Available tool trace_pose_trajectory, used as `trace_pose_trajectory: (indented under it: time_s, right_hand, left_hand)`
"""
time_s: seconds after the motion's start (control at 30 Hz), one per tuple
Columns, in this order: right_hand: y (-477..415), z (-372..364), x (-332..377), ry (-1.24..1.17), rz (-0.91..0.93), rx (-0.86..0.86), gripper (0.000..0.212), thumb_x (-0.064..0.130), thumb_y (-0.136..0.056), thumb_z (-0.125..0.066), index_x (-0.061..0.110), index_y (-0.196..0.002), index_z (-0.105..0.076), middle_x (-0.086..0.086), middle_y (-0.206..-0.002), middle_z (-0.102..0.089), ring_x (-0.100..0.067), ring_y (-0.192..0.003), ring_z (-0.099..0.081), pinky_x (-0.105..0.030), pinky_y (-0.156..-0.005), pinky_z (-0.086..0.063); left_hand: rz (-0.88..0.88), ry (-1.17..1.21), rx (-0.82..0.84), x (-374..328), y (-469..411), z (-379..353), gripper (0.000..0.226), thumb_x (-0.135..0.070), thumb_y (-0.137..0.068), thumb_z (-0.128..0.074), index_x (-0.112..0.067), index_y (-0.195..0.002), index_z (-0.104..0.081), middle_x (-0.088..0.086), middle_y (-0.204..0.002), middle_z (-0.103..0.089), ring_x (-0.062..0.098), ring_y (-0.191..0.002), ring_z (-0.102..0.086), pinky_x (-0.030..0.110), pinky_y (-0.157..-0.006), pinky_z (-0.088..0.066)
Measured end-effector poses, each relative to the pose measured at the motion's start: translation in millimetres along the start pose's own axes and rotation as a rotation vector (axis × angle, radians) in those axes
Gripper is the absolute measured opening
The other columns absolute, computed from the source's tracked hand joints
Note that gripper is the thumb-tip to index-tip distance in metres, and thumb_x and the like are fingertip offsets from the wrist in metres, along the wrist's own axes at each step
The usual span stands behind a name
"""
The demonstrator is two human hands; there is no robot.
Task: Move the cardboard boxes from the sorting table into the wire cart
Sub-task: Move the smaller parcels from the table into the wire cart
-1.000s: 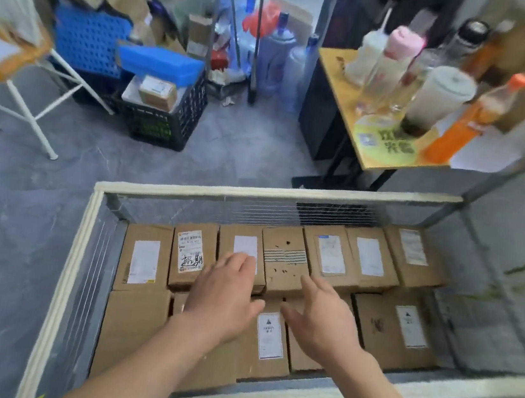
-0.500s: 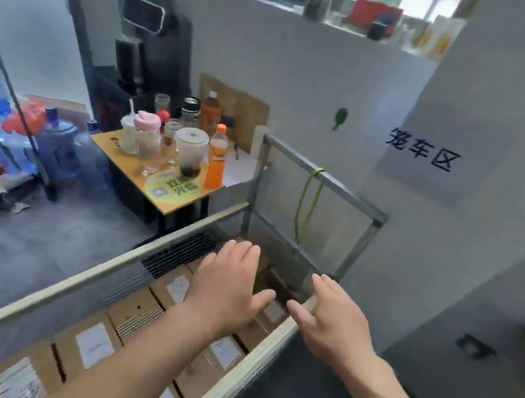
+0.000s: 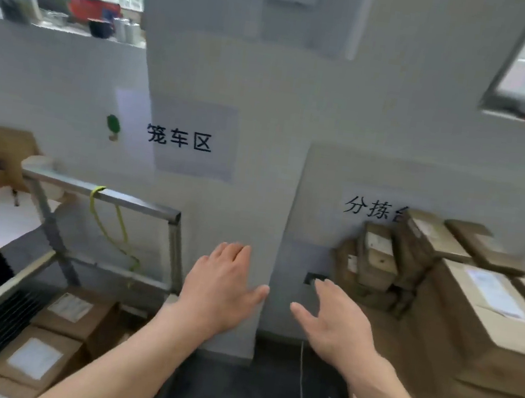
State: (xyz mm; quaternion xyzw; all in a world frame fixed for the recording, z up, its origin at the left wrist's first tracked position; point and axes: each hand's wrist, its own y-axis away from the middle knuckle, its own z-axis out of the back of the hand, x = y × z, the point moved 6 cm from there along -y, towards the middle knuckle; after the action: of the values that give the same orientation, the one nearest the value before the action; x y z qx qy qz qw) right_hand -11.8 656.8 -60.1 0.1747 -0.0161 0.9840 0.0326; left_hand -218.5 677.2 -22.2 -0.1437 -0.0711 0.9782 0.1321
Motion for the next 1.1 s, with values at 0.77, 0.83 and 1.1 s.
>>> trace_pose_trajectory:
  time_s: [0.77, 0.83, 1.1]
  right_hand:
    - [-2, 143, -342, 0.064, -0.623, -0.221, 0.055, 0.063, -0.089, -0.057, 0.024, -0.128, -0.059, 0.006, -0.123, -0.062, -0.019, -0.112, -0.059, -0.036, -0.082, -0.05]
    - [-8, 146, -356, 0.072, -0.665, -0.211, 0.05, 0.063, -0.088, -0.056, 0.029, -0.124, -0.06, 0.008, -0.111, -0.061, -0.017, -0.103, -0.059, -0.036, -0.078, -0.05]
    - [-37, 140, -400, 0.032, -0.867, -0.149, 0.035, 0.063, -0.087, -0.058, 0.03, -0.096, -0.057, 0.009, -0.098, -0.064, -0.01, -0.084, -0.058, -0.035, -0.068, -0.051]
  left_hand:
    - [-0.397, 0.239, 0.378, -327, -148, -149, 0.07, -0.064, -0.095, -0.048, -0.02, -0.148, -0.041, -0.002, -0.152, -0.043, 0.019, -0.137, -0.043, 0.036, -0.103, -0.042]
    - [-0.406, 0.244, 0.411, -339, -159, -160, 0.067, -0.064, -0.095, -0.049, -0.019, -0.145, -0.044, -0.002, -0.149, -0.046, 0.019, -0.134, -0.046, 0.035, -0.1, -0.044]
    - [-0.433, 0.268, 0.509, -364, -199, -192, 0.063, -0.064, -0.096, -0.047, -0.017, -0.138, -0.049, 0.0, -0.143, -0.05, 0.02, -0.125, -0.052, 0.033, -0.093, -0.044]
